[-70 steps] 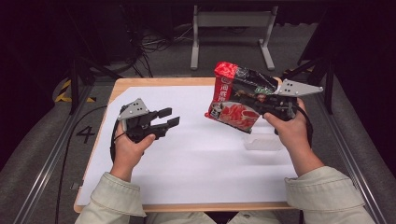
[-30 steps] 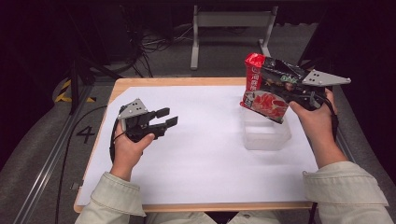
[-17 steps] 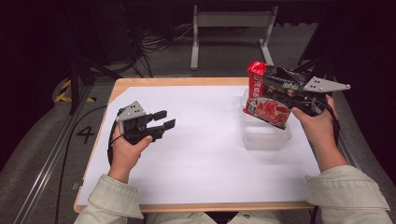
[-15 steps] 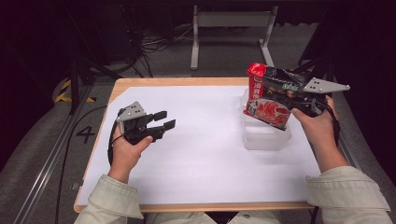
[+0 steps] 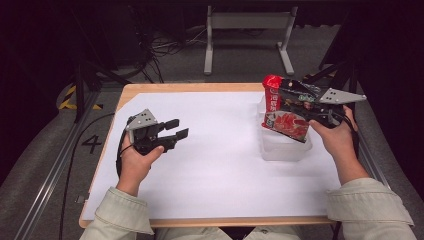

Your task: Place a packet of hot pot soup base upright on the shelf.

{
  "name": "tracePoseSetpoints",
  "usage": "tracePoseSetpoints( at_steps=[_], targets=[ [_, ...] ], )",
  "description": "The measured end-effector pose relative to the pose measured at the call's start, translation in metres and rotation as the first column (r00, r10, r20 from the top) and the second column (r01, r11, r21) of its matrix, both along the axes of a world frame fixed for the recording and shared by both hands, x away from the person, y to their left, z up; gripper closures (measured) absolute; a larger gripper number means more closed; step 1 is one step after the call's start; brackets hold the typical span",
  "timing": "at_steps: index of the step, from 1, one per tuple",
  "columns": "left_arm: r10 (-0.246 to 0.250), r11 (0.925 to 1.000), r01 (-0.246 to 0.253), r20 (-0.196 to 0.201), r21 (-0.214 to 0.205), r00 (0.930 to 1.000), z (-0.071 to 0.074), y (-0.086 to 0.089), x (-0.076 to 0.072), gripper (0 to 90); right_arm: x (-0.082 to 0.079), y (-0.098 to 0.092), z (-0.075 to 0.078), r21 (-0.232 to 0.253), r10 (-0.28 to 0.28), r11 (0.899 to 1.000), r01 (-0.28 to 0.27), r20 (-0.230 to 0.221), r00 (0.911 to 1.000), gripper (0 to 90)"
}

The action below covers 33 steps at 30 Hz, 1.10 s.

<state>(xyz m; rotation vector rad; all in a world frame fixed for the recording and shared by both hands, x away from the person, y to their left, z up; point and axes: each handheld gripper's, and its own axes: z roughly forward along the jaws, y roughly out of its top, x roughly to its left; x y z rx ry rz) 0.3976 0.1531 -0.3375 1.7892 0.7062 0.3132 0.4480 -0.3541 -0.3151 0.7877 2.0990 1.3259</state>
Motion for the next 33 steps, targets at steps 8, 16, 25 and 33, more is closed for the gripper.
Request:
tracePoseSetpoints(
  at_steps=[8,16,25,33],
  targets=[
    [0.013,0.9999,-0.013,-0.005,0.000,0.9999,0.000,0.005,-0.003,48.6,0.004,-0.003,-0.016,0.013,0.004,1.000,-0.004,-0.008,1.0000,83.3],
    [0.019,0.9998,-0.019,-0.007,0.001,0.9998,-0.002,0.006,-0.005,48.4,0.006,-0.005,-0.029,0.015,0.004,1.000,-0.004,-0.019,0.9998,82.9],
    [0.019,0.9998,-0.019,-0.010,-0.001,0.9998,-0.002,0.005,-0.004,48.2,0.004,-0.008,-0.038,0.028,-0.013,0.999,0.014,-0.030,0.9994,79.3],
    [0.017,0.9998,-0.017,-0.009,0.000,0.9998,-0.002,0.005,-0.003,47.7,0.000,-0.015,-0.047,0.096,-0.045,0.994,0.046,-0.015,0.9989,63.2]
  ],
)
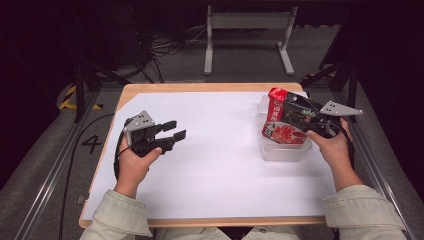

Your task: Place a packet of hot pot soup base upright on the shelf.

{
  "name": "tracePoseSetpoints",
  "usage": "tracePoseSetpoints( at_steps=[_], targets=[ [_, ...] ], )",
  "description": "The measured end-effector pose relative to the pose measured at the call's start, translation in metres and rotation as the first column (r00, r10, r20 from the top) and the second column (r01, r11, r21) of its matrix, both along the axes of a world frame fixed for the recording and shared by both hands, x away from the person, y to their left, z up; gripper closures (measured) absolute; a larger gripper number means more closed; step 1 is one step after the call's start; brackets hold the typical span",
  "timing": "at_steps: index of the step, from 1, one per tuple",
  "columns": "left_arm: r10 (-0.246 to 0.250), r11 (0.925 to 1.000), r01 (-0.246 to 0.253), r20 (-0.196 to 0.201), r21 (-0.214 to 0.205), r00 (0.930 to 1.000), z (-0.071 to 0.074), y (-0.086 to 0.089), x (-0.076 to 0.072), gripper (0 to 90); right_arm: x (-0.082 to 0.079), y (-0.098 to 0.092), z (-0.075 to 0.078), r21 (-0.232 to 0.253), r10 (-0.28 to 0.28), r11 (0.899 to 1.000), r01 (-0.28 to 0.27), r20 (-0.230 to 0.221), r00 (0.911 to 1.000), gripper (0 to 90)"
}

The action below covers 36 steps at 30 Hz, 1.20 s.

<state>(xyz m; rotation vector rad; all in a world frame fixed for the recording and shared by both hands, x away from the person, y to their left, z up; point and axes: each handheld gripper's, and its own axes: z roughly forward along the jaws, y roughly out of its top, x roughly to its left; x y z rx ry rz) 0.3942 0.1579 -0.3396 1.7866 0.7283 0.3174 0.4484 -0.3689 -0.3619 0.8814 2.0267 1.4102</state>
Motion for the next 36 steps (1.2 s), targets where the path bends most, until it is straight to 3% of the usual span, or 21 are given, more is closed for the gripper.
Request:
tracePoseSetpoints(
  at_steps=[9,15,19,23,27,31,33,36],
  targets=[
    [0.000,1.0000,0.000,-0.007,-0.001,1.0000,0.000,-0.001,0.000,47.4,-0.003,-0.002,-0.003,-0.009,-0.012,1.000,0.012,0.002,0.9999,56.3],
    [0.000,1.0000,0.000,-0.006,0.003,1.0000,-0.001,-0.001,0.000,47.1,-0.006,-0.006,-0.001,0.029,-0.034,0.999,0.034,0.013,0.9993,42.6],
    [-0.002,1.0000,0.002,-0.005,0.008,1.0000,-0.003,-0.001,-0.004,46.1,-0.011,-0.009,0.000,0.062,-0.037,0.997,0.037,0.003,0.9993,40.9],
    [0.002,0.9997,-0.001,-0.012,0.023,0.9999,-0.008,0.003,-0.011,45.0,-0.028,-0.013,0.007,0.052,-0.069,0.996,0.068,0.036,0.9969,39.1],
    [0.001,0.9993,-0.001,-0.013,0.038,0.9999,-0.014,0.007,-0.021,44.9,-0.046,-0.014,0.017,0.047,-0.114,0.993,0.112,0.033,0.9930,39.0],
    [0.014,0.9990,-0.014,-0.001,0.043,0.9999,-0.018,0.013,-0.033,44.8,-0.060,-0.012,0.026,0.050,-0.123,0.991,0.121,0.046,0.9914,38.2],
    [0.021,0.9990,-0.021,0.000,0.038,0.9998,-0.020,0.017,-0.039,44.6,-0.073,-0.008,0.031,0.027,-0.141,0.990,0.140,0.038,0.9893,39.0],
    [0.030,0.9986,-0.030,-0.002,0.044,0.9996,-0.023,0.021,-0.048,44.3,-0.083,-0.004,0.032,0.030,-0.163,0.986,0.163,0.017,0.9864,39.3]
  ],
)
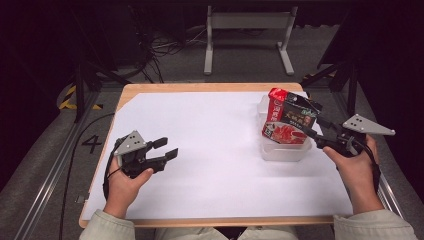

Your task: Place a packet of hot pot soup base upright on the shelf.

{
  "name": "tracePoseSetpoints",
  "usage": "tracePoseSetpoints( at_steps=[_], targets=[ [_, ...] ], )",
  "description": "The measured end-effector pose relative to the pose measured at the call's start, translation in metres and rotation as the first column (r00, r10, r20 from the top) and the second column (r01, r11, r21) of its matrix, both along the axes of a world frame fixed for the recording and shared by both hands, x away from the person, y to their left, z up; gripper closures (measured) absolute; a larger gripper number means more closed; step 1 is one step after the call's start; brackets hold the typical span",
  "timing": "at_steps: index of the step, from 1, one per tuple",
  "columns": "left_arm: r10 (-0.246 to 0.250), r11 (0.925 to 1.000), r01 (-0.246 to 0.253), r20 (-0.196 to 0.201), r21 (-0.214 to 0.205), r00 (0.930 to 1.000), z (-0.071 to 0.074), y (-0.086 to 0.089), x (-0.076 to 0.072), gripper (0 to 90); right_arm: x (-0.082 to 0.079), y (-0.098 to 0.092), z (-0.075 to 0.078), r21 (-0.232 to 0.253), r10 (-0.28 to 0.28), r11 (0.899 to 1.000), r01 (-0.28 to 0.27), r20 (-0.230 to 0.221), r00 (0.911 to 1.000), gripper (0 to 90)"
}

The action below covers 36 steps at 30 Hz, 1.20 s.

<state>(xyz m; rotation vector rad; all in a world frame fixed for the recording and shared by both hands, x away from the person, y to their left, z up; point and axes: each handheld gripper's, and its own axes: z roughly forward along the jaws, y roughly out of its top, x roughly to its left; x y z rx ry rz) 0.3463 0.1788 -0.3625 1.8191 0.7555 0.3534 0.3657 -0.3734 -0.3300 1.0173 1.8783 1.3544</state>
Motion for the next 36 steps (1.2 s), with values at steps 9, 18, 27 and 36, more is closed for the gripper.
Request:
tracePoseSetpoints(
  at_steps=[9,18,27,36],
  targets=[
    [0.008,0.9999,-0.008,-0.007,-0.007,0.9999,-0.011,0.009,-0.014,41.5,-0.023,0.034,-0.013,0.031,0.216,0.976,-0.217,0.029,0.9759,31.8],
    [0.007,1.0000,-0.007,-0.017,0.000,0.9998,-0.021,0.009,-0.019,39.0,-0.018,0.063,-0.034,0.082,0.359,0.930,-0.358,-0.004,0.9331,30.5],
    [-0.012,0.9998,0.011,-0.022,-0.014,0.9997,-0.040,0.013,-0.023,36.4,-0.018,0.083,-0.062,0.048,0.395,0.918,-0.393,-0.041,0.9176,30.4],
    [-0.046,0.9984,0.045,-0.032,-0.034,0.9984,-0.056,0.011,-0.024,35.3,-0.018,0.093,-0.092,0.028,0.409,0.913,-0.408,-0.087,0.9084,31.3]
  ],
)
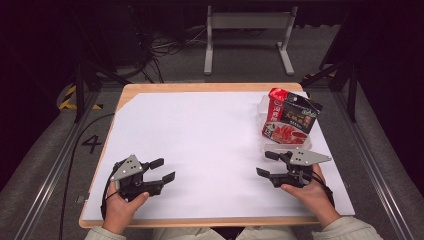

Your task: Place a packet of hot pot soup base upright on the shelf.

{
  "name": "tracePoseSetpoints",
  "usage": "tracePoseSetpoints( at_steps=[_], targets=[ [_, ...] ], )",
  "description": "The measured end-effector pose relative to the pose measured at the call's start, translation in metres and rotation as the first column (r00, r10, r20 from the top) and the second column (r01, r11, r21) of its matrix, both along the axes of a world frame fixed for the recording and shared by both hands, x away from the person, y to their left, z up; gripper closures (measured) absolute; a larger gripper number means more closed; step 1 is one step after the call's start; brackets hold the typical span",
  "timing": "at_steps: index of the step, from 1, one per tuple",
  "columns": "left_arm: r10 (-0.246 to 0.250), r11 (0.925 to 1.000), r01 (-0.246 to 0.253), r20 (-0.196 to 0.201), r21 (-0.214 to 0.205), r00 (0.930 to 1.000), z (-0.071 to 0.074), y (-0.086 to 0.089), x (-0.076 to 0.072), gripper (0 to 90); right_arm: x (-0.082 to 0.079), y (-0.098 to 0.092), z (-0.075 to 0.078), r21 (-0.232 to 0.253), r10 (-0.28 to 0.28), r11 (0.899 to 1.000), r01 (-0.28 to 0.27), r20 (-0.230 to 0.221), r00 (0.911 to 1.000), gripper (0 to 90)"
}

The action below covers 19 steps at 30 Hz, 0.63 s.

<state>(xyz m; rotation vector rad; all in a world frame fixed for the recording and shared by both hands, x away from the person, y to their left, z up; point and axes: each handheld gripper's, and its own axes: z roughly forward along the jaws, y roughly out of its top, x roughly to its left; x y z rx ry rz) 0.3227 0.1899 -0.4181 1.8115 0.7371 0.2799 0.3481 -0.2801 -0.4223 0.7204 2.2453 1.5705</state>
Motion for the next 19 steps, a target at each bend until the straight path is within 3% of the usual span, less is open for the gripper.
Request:
tracePoseSetpoints(
  at_steps=[3,10,16,19],
  targets=[
    [-0.002,0.9999,0.002,0.008,0.015,1.0000,-0.004,0.000,0.003,34.9,0.003,0.002,-0.011,-0.010,0.006,1.000,-0.007,-0.026,0.9997,31.8],
    [0.010,0.9999,-0.009,-0.028,0.005,0.9996,-0.014,0.000,0.008,34.2,0.006,0.000,-0.018,-0.030,-0.028,0.999,0.026,-0.052,0.9982,31.7],
    [0.022,0.9997,-0.022,-0.045,0.008,0.9987,-0.020,-0.004,0.010,33.1,0.005,-0.001,-0.020,-0.026,-0.035,0.999,0.034,-0.042,0.9985,30.9],
    [0.024,0.9993,-0.022,-0.062,0.031,0.9978,-0.026,-0.010,0.010,32.2,0.005,-0.002,-0.020,-0.022,-0.037,0.999,0.036,-0.032,0.9988,30.9]
  ],
)
